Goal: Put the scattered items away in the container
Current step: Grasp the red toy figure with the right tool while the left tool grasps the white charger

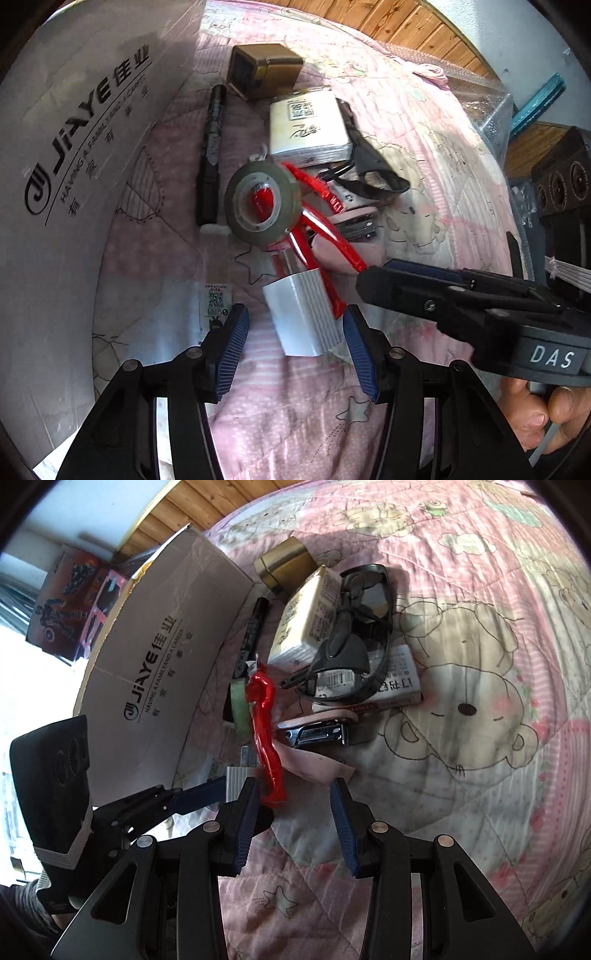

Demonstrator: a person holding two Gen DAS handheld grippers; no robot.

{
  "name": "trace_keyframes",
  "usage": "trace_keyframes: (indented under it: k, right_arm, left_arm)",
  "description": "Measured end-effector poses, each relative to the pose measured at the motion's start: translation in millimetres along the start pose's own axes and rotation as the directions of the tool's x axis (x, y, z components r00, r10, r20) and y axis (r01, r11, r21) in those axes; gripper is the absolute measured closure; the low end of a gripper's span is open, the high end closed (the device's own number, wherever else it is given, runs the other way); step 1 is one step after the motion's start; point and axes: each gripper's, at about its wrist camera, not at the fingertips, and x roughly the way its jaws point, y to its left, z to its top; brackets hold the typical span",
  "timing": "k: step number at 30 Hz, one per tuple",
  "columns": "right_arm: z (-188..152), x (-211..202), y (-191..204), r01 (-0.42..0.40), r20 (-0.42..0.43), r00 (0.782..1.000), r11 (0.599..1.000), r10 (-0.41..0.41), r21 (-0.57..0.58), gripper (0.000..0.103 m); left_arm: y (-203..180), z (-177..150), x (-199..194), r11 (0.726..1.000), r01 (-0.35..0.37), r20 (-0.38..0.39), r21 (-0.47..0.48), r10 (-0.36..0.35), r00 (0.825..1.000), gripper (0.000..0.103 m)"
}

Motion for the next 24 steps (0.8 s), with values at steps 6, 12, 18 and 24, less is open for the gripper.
trace_keyframes:
  k: [6,12,18,24]
  right_arm:
    - [11.2,-9.7,28.8,-0.003,0.025,1.000,0.992,0.006,-0.123,0.074]
    - [39.2,18.5,42.3,0.009,0.002,1.000,0.978,-0.009,-0.207,0.074]
    - [63.3,50.4,51.9,-0.014,-0.051,0.999,0.953,-0.002,-0.303,0.075]
    - [59.8,66.4,63.8,-0.073,-0.142,0.990,0.919,0.019,-0.387,0.080]
  left_arm:
    - [14.7,-3.5,-3.3,1.000,-0.007,0.019,-0.027,0.008,1.000,0.051]
    - [16.5,-4.1,-2.5,0.998,-0.025,0.036,-0.052,0.026,0.999,0.056]
    - [20.3,-6.3,-4.0,0.998,-0.040,0.053,-0.057,0.043,0.998,0.061]
    - [20.8,-2.3,-1.4,0.998,-0.028,0.075,-0.055,0.032,0.997,0.064]
